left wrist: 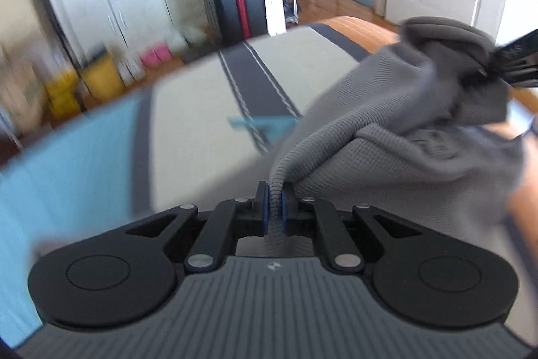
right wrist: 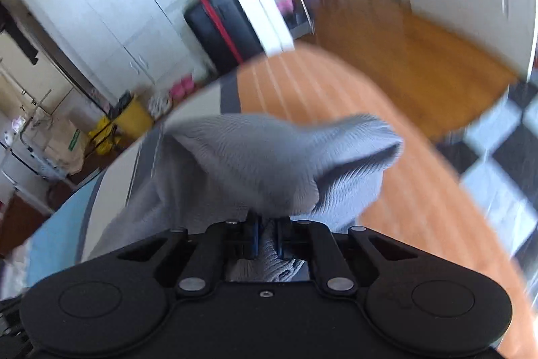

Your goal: Fold clothes

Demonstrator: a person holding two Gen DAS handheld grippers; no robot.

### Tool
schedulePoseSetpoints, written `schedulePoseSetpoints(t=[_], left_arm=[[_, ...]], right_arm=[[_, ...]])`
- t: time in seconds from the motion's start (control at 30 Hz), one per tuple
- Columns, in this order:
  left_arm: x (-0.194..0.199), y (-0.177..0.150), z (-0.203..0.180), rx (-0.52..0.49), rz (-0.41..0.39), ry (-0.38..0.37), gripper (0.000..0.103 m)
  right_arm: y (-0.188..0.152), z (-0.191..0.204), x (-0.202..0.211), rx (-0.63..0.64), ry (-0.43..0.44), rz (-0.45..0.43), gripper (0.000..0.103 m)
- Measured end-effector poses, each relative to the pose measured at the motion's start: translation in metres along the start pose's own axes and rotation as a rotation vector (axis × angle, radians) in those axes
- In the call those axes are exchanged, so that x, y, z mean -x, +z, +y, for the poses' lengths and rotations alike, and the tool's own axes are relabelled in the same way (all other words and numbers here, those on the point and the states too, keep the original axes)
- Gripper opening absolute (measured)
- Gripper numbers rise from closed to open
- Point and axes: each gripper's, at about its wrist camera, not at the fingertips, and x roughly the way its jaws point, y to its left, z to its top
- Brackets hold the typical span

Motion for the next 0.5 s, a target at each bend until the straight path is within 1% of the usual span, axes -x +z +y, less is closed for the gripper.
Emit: schedulePoseSetpoints(t=[0.03,0.07,0.1,0.13,0.2,0.3,0.37,0.4,0.47,0.5], left_arm=[[0.004,-0.003,0.002,0.022,0.0,-0.031,0.012],[0.008,-0.006,0.004,0.035,-0.002,-0.06,0.019],[0.012,-0.01,0.005,0.04,-0.005,-0.083,0.029],[0.015,-0.012,0.006,0.046,-0.009,-0.103,0.033],[0.023,-0.015,0.008,0.063,-0.017,-0.136,0.035],[0.032,-0.016,-0.001,0.121,-0.063,-0.169,0.035],[0.026,-0.012,-0.008,0.177,-0.051,-0.232,0.035],[0.023,-0.009,-0.012,0.207,-0.041,-0.268,0.037],[0.015,-0.006,-0.025,0.215,-0.011,-0.302,0.04],[0.01,-0.003,-0.033,0.195,0.009,-0.294,0.041]], right_arm=[[0.005,0.003,0.008,0.021,0.009,-0.046,0.009],[0.009,0.006,0.016,0.037,0.022,-0.09,0.009],[0.012,0.008,0.023,0.049,0.031,-0.125,0.009],[0.014,0.009,0.029,0.056,0.038,-0.15,0.009],[0.014,0.009,0.037,0.061,0.054,-0.181,0.009],[0.016,0.009,0.048,0.048,0.07,-0.224,0.009],[0.019,0.006,0.059,0.048,0.101,-0.253,0.008],[0.019,0.004,0.065,0.048,0.121,-0.268,0.008],[0.02,0.006,0.07,0.042,0.162,-0.27,0.008],[0.02,0.006,0.071,0.034,0.179,-0.264,0.008]])
